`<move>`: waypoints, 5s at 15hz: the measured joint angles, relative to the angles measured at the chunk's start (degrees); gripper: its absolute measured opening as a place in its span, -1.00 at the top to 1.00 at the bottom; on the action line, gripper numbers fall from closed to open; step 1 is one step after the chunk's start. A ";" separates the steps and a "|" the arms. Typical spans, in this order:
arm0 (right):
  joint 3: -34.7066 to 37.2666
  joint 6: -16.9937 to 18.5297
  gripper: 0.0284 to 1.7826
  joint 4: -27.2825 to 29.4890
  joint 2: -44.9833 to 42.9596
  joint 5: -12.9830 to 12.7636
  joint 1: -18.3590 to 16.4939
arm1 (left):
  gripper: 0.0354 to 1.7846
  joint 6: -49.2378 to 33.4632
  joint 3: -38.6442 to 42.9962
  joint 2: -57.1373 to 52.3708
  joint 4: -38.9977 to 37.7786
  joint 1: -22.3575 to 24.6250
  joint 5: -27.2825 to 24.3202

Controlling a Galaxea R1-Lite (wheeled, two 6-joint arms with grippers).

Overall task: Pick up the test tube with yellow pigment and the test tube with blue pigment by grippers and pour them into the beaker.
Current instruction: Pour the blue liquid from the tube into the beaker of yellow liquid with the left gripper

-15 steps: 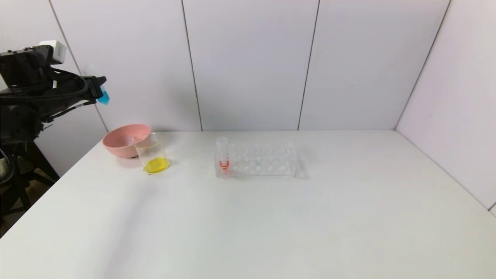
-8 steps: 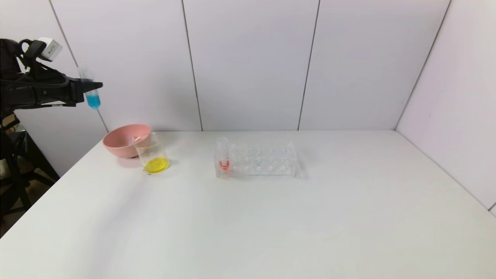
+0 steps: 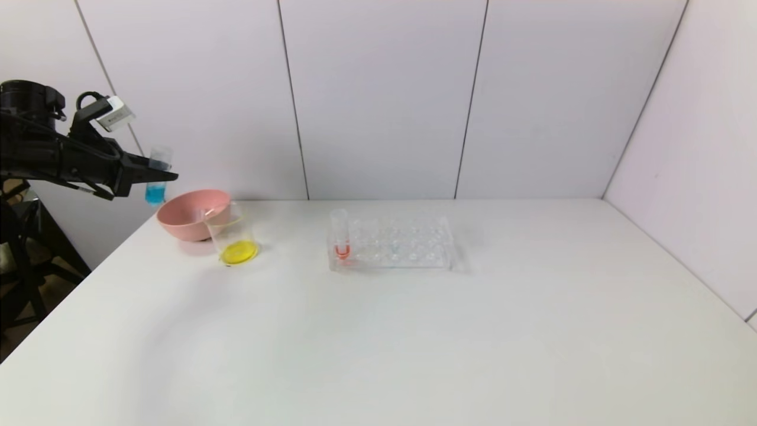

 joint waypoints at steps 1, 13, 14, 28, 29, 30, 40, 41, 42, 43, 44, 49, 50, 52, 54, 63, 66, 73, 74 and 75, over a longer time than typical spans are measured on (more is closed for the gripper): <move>0.00 0.00 -0.99 0.00 0.00 0.00 0.00 | 0.52 3.49 -0.17 0.30 1.79 -0.12 -0.72; 0.00 0.00 -0.99 0.00 0.00 0.00 0.00 | 0.52 29.45 -0.94 3.12 9.37 -1.52 2.23; 0.00 0.00 -0.99 0.00 0.00 -0.01 0.00 | 0.52 31.03 -1.02 3.12 10.65 -1.57 2.21; 0.00 0.00 -0.99 0.00 0.00 0.00 0.00 | 0.52 35.11 -1.08 2.62 11.34 -3.91 10.51; 0.00 0.02 -0.99 0.00 0.00 0.00 0.00 | 0.52 35.05 -1.08 2.62 11.23 -4.00 10.69; 0.00 0.00 -0.99 0.00 0.00 0.00 0.00 | 0.52 34.97 -1.19 2.62 11.28 -4.06 10.73; 0.00 0.00 -0.99 0.00 0.00 0.00 0.02 | 0.52 34.72 -1.44 2.79 10.76 -6.01 18.69; 0.00 0.00 -0.99 0.00 0.00 0.00 0.02 | 0.52 34.69 -1.44 2.82 10.65 -6.31 19.76; 0.00 0.00 -0.99 0.00 0.00 0.00 0.02 | 0.52 34.61 -1.44 2.84 10.68 -6.53 20.65; 0.00 0.00 -0.99 0.00 0.00 0.00 0.02 | 0.52 34.50 -1.44 2.85 10.64 -6.75 21.89; 0.00 0.00 -0.99 0.00 0.00 0.00 0.02 | 0.52 34.47 -1.44 2.88 10.59 -6.95 22.25; 0.00 0.00 -0.99 0.00 0.00 0.00 0.02 | 0.52 34.80 -1.44 2.93 9.18 -7.53 23.48; 0.00 0.00 -0.99 0.00 0.00 0.00 0.00 | 0.52 34.91 -1.44 2.93 8.91 -7.72 24.32; 0.00 0.02 -0.99 0.00 0.00 0.00 0.00 | 0.52 34.84 -1.44 2.93 8.75 -8.36 25.55; 0.00 0.00 -0.99 0.00 0.00 0.00 0.00 | 0.52 34.84 -1.44 2.93 8.61 -8.78 26.49; 0.00 0.02 -0.99 0.00 0.00 0.00 0.00 | 0.52 34.91 -1.44 3.18 7.69 -10.35 31.61; 0.00 0.00 -0.99 0.00 0.00 0.02 0.02 | 0.52 34.91 -1.44 3.17 7.69 -11.20 34.45; 0.00 0.00 -0.99 0.00 0.00 0.00 0.02 | 0.52 34.69 -1.44 3.23 7.70 -12.78 37.55; 0.00 0.00 -0.99 0.00 0.00 0.00 0.02 | 0.52 34.69 -1.44 3.23 7.70 -12.82 38.01; 0.00 0.00 -0.99 0.00 0.00 0.00 0.02 | 0.52 34.61 -1.44 3.23 7.70 -12.91 38.27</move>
